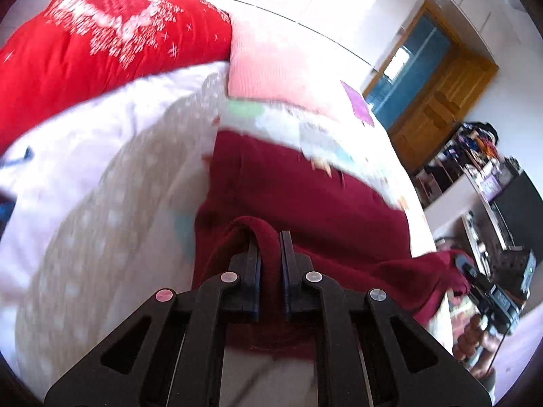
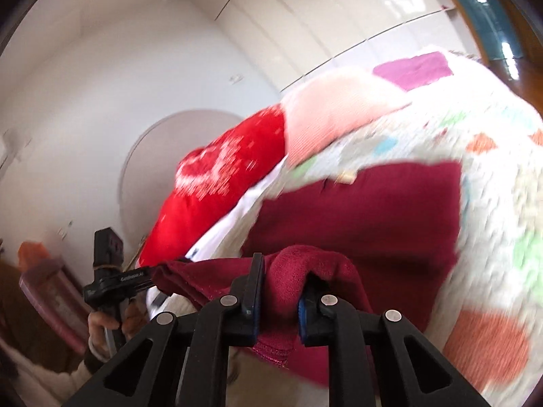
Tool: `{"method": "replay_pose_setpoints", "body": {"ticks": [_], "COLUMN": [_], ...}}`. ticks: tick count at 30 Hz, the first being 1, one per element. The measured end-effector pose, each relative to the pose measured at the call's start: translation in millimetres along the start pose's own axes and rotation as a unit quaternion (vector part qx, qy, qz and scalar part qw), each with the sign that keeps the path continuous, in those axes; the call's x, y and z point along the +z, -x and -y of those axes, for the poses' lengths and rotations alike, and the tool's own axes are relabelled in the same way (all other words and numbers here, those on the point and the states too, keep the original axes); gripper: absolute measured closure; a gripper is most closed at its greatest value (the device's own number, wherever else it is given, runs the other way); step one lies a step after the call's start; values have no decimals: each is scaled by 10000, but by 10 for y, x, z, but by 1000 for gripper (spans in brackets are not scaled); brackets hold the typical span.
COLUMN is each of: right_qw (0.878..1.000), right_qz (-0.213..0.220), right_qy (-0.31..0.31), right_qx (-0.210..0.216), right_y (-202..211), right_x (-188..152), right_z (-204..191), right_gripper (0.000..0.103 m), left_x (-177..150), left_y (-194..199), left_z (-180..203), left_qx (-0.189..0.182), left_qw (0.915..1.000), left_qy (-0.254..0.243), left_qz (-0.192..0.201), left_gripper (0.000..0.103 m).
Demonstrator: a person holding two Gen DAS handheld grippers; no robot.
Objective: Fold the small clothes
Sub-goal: 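Grasp the hem with both grippers and fold it up toward the collar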
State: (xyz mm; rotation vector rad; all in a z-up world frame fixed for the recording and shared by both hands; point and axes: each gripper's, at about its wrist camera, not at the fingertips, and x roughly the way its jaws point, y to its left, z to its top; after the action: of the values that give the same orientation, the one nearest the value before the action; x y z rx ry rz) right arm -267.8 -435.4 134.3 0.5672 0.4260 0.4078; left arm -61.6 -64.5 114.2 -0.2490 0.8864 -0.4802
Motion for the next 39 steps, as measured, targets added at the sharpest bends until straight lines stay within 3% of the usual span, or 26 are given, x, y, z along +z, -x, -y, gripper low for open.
{"method": "replay_pose_setpoints", "body": {"ticks": [3, 7, 11, 12, 14, 18, 19, 21, 22, 25, 29, 32, 35, 39], "right_qw": [9996, 9982, 9946, 9906, 9874, 9906, 9913, 9916, 9913, 9886, 9812, 9847, 9829, 9735], "right_qz": [156, 111, -105, -313, -422, -85, -116, -253, -297, -272, 154, 297, -136, -538], "right_qy": [-138, -339, -573, -758, -1068, -1109, -1001, -803, -808, -1233, -1530, -1071, -114, 373], "right_qx": [-178, -486, -856, -1091, -1091, -801, -841, -981, -999, -818, -1163, -1346, -1833, -2191], "right_y": [-145, -492, -864, -1009, -1082, -911, -907, -944, -960, -938, -652, -550, -841, -1281], "right_x": [304, 657, 817, 840, 878, 1010, 1041, 1097, 1118, 1071, 1123, 1195, 1229, 1171], "right_z": [221, 577, 915, 1043, 1226, 1233, 1197, 1128, 1119, 1212, 1365, 1203, 917, 863], "right_gripper": [89, 89, 87, 84, 82, 73, 73, 67, 65, 57, 54, 54, 54, 62], "left_x": [403, 704, 833, 858, 927, 1052, 1089, 1167, 1196, 1222, 1199, 1176, 1127, 1027], "left_y": [-383, -855, -1403, -1480, -1559, -1498, -1454, -1385, -1321, -1267, -1223, -1295, -1517, -1893], "left_z": [41, 55, -49, -111, -212, -205, -184, -175, -207, -267, -252, -181, -125, -184], "left_qx": [153, 454, 574, 507, 266, 60, 187, 369, 258, 207, 297, 344, 603, 1196], "left_qw": [9999, 9989, 9968, 9966, 9963, 9974, 9982, 9989, 9993, 9992, 9994, 9994, 9980, 9912], "left_qy": [-16, -81, 157, 305, 478, 277, 216, 169, 250, 326, 186, 79, 57, 68], "left_qz": [3, -82, -524, -577, -655, -670, -536, -229, -55, -86, 0, -5, -188, -567], "left_gripper": [95, 95, 95, 93, 91, 77, 56, 31, 30, 30, 30, 30, 30, 30]}}
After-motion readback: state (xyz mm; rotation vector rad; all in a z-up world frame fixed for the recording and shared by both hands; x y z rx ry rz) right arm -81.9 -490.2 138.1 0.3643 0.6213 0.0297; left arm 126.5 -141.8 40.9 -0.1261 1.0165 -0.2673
